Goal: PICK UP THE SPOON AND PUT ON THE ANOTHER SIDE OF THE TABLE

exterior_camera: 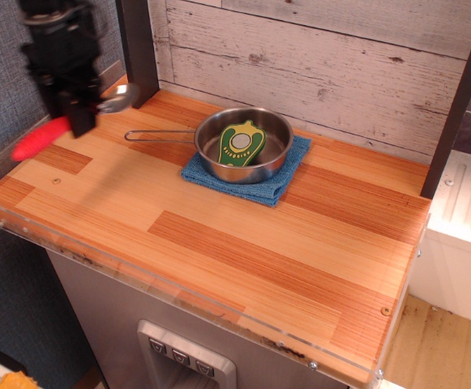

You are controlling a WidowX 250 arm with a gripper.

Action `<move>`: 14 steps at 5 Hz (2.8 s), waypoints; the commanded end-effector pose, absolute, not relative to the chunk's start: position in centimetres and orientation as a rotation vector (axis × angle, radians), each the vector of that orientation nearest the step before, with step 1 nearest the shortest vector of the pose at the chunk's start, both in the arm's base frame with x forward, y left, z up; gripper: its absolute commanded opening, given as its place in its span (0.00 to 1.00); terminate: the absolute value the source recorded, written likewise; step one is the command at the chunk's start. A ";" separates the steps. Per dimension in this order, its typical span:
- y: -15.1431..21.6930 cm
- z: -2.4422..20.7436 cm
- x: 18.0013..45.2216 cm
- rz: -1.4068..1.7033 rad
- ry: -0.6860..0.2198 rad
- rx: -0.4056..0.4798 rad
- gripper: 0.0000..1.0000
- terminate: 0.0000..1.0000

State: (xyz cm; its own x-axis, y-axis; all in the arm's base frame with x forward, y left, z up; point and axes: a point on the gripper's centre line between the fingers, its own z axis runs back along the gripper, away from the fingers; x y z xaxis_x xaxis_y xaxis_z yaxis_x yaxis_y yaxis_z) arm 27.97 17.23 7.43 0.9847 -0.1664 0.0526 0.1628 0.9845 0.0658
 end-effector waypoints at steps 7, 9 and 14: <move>20.3 3.9 29.1 0.014 0.040 0.191 0.00 0.00; 19.4 4.9 29.1 -0.014 0.007 0.191 1.00 0.00; 11.0 10.2 29.5 -0.171 -0.198 0.061 1.00 0.00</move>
